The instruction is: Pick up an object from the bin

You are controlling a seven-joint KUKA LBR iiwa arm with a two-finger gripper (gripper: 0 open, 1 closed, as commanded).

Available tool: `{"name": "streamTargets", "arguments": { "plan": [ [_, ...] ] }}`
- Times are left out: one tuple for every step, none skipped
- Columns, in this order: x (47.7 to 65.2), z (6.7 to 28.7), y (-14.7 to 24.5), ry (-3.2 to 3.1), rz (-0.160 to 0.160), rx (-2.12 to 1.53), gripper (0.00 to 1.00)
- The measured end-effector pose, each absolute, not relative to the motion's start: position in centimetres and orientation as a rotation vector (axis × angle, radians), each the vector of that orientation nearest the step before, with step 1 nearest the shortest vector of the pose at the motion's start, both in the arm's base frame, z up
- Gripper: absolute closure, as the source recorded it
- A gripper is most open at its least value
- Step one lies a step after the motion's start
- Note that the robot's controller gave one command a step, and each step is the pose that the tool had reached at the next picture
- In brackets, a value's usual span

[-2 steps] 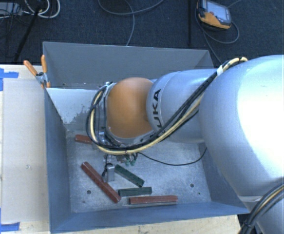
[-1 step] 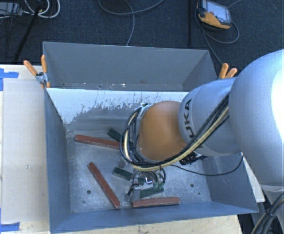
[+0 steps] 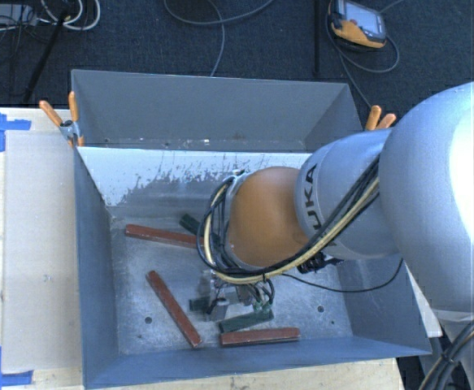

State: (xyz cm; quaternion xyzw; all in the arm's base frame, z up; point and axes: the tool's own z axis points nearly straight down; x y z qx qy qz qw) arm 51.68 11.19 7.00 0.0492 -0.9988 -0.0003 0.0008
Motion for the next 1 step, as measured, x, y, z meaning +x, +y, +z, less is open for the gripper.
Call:
{"name": "streamTargets", "arguments": {
  "plan": [
    [53.90,21.20,9.08,-3.143,0.000,0.222,1.00]
  ]
}}
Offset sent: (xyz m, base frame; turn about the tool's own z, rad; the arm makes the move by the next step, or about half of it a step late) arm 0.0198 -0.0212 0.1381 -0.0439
